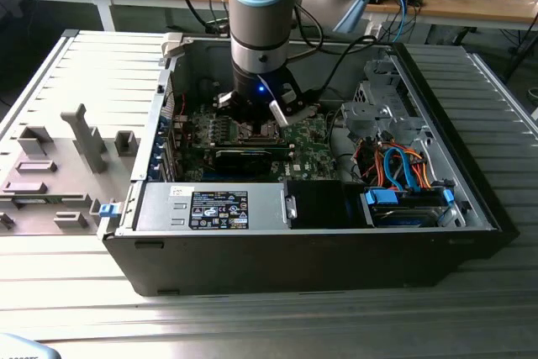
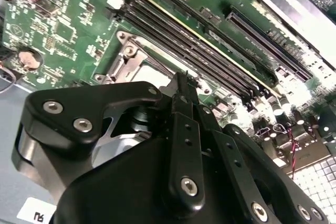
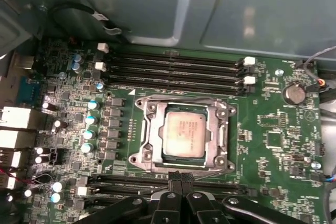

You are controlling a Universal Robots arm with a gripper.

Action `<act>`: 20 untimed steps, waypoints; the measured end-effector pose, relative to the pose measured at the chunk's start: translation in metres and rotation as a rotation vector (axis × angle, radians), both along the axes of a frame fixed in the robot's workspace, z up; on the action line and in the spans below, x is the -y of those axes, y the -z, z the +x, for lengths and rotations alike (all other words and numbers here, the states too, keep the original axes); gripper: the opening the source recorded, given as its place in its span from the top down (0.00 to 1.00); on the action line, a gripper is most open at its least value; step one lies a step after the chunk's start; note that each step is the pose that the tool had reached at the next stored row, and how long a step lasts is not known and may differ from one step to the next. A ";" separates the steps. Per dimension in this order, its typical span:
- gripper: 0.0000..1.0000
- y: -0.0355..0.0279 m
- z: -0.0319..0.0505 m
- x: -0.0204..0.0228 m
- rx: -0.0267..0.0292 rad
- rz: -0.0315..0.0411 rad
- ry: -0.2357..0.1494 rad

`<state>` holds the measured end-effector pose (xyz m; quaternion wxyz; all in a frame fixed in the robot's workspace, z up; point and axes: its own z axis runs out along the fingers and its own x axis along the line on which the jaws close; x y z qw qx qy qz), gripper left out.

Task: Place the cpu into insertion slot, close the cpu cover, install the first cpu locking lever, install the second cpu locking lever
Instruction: 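Install the second cpu locking lever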

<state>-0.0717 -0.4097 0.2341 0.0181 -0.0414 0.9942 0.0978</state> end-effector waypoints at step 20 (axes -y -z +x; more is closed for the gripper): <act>0.89 0.0162 -0.0324 0.0004 0.0000 0.0168 0.000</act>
